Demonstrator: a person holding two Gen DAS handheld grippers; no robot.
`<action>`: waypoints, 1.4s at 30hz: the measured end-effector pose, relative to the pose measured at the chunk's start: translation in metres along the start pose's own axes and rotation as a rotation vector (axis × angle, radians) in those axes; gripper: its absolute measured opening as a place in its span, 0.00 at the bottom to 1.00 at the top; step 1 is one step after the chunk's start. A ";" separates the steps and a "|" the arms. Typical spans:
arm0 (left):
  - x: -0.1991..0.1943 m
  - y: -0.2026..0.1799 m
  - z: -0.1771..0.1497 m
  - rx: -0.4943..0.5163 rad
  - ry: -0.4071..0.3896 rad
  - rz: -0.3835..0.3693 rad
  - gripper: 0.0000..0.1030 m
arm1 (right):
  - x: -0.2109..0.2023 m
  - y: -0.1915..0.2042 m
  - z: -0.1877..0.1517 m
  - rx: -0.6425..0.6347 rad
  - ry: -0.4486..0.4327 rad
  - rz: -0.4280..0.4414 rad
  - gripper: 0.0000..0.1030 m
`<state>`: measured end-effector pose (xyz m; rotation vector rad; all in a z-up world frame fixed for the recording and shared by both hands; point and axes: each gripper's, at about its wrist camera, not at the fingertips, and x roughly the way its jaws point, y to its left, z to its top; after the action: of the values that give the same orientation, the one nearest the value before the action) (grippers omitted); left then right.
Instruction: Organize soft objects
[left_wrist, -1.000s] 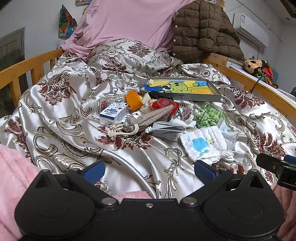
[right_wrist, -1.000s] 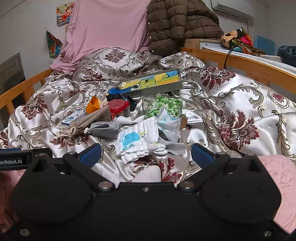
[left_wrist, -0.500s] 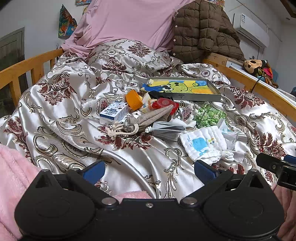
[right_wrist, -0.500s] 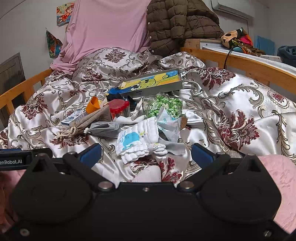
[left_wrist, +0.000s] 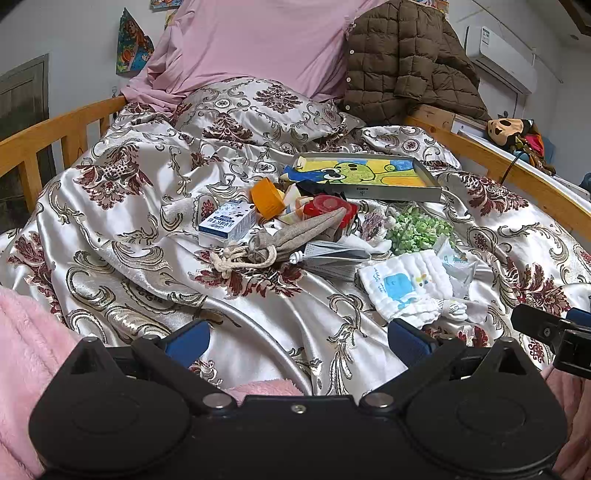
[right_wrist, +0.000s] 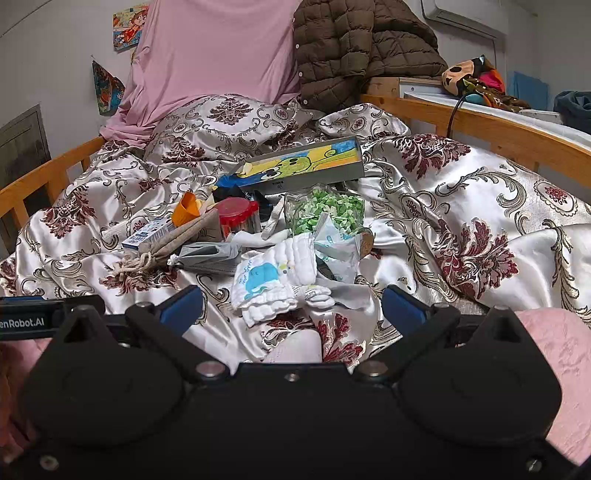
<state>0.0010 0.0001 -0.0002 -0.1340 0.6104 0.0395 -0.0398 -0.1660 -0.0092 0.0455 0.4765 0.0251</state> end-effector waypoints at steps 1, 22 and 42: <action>0.001 0.000 -0.001 -0.002 0.001 -0.001 0.99 | 0.000 0.000 0.000 0.000 0.000 0.000 0.99; 0.022 0.000 0.008 0.050 0.069 -0.017 0.99 | 0.015 0.003 0.010 -0.006 0.061 0.039 0.99; 0.127 -0.025 0.077 0.517 -0.019 -0.266 0.99 | 0.129 0.006 0.045 -0.153 0.211 0.132 0.99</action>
<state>0.1507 -0.0144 -0.0081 0.2871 0.5624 -0.3724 0.0957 -0.1570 -0.0280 -0.0767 0.6809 0.1968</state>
